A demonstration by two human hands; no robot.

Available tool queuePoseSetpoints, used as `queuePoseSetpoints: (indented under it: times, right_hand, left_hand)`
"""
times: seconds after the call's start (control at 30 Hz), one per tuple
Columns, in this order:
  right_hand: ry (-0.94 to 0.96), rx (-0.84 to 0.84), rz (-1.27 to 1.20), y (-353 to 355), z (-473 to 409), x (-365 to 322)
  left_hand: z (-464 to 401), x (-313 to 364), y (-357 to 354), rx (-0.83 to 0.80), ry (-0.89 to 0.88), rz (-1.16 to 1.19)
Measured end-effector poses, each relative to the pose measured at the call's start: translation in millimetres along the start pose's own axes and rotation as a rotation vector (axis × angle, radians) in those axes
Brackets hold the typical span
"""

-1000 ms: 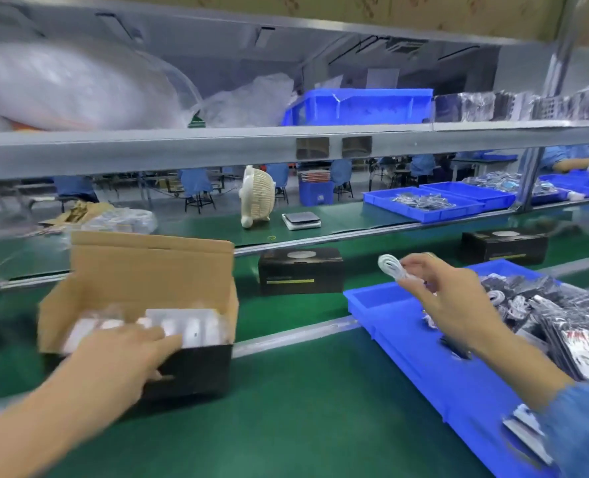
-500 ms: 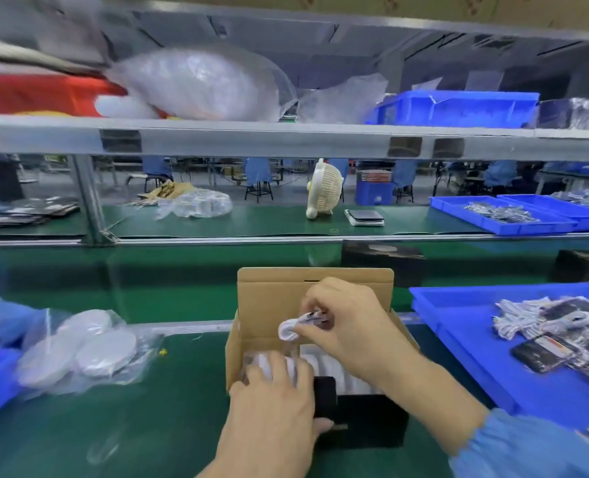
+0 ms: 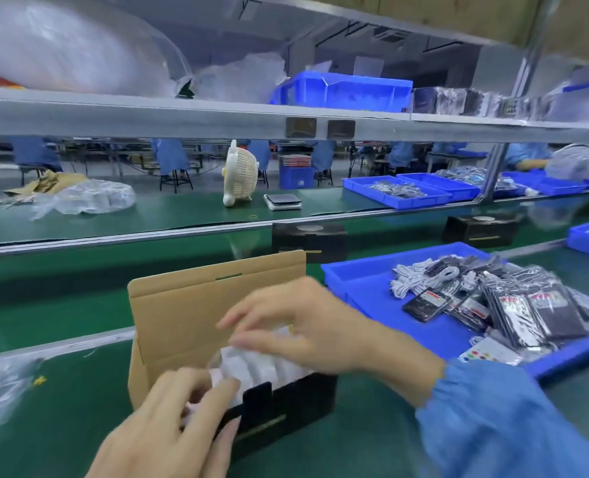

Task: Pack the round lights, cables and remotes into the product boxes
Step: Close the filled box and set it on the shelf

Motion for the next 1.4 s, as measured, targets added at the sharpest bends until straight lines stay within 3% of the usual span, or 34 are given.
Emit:
queuePoseSetpoints:
  times: [0.07,0.1,0.13,0.2,0.23,0.27,0.33,0.43,0.6,0.77,0.8,0.87,0.9,0.93,1.0,1.07,1.13,1.2,1.27,1.4]
  right_hand:
    - [-0.062,0.452,0.152,92,36,44]
    - [-0.206,0.518,0.322,123,58,78]
    - [-0.447,0.422,0.51,136,77,123]
    - [-0.946,-0.041,0.755,127,132,220]
    - [-1.064,-0.222,0.803,119,156,249]
    - [-1.106,-0.289,0.831,116,169,265]
    - [-1.084,-0.247,0.917,123,171,271]
    - [-1.081,-0.336,1.027,124,170,273]
    - [-1.105,-0.409,0.998,131,180,276]
    - [-1.099,-0.334,1.014,140,181,272]
    - [-1.1,-0.283,1.034,142,180,271]
    - [-1.065,-0.117,1.127,154,177,263]
    - [-1.058,0.025,1.123,165,177,256]
    - [-1.072,0.208,1.029,178,183,249]
    - [-1.087,0.62,0.7,208,205,231]
    - [-1.002,0.922,0.452,226,218,201]
    - [-0.745,1.044,0.201,222,194,154]
    - [-0.391,0.961,0.015,196,136,87]
    - [-0.157,0.702,-0.032,143,70,27]
    - [0.001,0.164,0.154,7,-26,-13]
  left_hand:
    - [2,-7,-25,-0.132,-0.059,-0.104]
    - [2,-9,-37,-0.214,-0.084,-0.153]
    - [3,-12,-47,-0.282,-0.087,-0.191]
    - [2,-20,-60,-0.391,-0.05,-0.255]
    - [0,-24,-64,-0.447,-0.016,-0.274]
    - [-3,-27,-67,-0.483,0.006,-0.299]
    - [-6,-30,-73,-0.526,-0.001,-0.323]
    - [-1,-33,-82,-0.626,0.006,-0.313]
    - [3,-34,-81,-0.662,0.027,-0.251]
    - [6,-37,-85,-0.77,0.078,-0.238]
    - [6,-36,-84,-0.727,0.067,-0.265]
    - [1,-31,-80,-0.701,0.091,-0.298]
    - [2,-28,-84,-0.778,0.093,-0.338]
    - [4,-28,-86,-0.864,0.108,-0.392]
    - [4,-30,-81,-0.886,0.185,-0.429]
    - [7,-25,-77,-0.779,0.171,-0.382]
    - [1,-8,-60,-0.6,0.17,-0.414]
    - [-5,19,-48,-0.459,0.02,-0.51]
    - [9,31,-53,-0.471,0.002,-0.525]
    - [-3,24,-42,-0.447,0.007,-0.468]
Point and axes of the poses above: each hand's wrist, its own z-axis away from the middle knuckle, its own y-axis out of the back of the hand, x = y × z, the point moved 10 cm from there along -z, towards the middle knuckle, and after that the axes turned 4 degrees about -z, right-handed, at the moved point
